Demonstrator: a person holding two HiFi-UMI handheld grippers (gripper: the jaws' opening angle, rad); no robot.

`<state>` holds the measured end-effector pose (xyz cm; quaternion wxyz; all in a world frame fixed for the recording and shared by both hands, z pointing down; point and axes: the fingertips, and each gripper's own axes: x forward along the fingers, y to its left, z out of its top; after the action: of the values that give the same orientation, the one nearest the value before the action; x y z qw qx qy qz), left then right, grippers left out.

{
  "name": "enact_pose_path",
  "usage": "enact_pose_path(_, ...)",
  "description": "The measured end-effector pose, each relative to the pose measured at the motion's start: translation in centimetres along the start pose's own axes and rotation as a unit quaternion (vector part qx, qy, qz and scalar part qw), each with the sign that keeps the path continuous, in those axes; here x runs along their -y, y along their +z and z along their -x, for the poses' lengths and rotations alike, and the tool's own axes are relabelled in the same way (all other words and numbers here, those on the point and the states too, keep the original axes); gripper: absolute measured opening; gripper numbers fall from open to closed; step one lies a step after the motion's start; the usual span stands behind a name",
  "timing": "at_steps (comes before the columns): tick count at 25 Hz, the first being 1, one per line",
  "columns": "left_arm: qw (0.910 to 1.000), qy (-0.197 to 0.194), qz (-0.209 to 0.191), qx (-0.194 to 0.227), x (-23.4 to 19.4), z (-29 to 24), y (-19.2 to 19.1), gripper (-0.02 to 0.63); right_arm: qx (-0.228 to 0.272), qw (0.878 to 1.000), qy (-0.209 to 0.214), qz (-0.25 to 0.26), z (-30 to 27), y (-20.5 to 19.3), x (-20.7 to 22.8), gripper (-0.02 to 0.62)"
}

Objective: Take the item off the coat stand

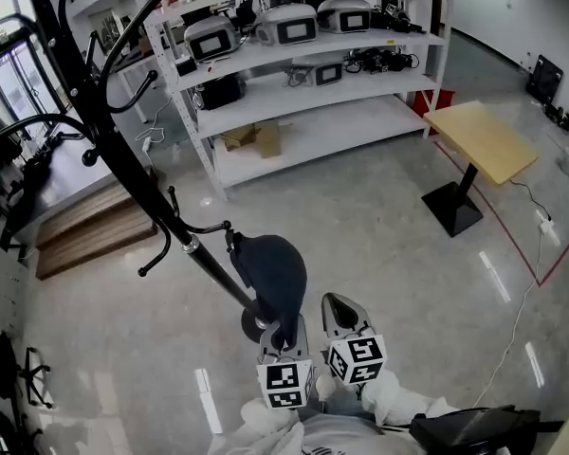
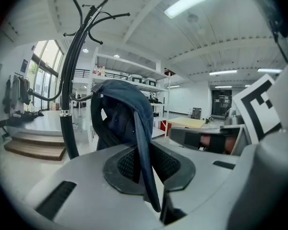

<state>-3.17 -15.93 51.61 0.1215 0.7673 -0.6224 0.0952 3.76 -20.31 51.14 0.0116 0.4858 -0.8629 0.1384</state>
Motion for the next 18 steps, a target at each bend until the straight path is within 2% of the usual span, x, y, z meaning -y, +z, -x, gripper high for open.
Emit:
enact_pose_path(8,0.9996,0.021,0.013,0.013,-1.7,2.7,-0.1,0.032,0.011,1.0,0.01,0.001,1.2,-0.4,-2.3,0.015)
enact_pose_path(18,0.9987,0.041,0.022,0.022,-3.5,8.7,-1.3,0.032,0.004,1.0,0.026,0.011,5.3,-2.3,-7.7,0.015)
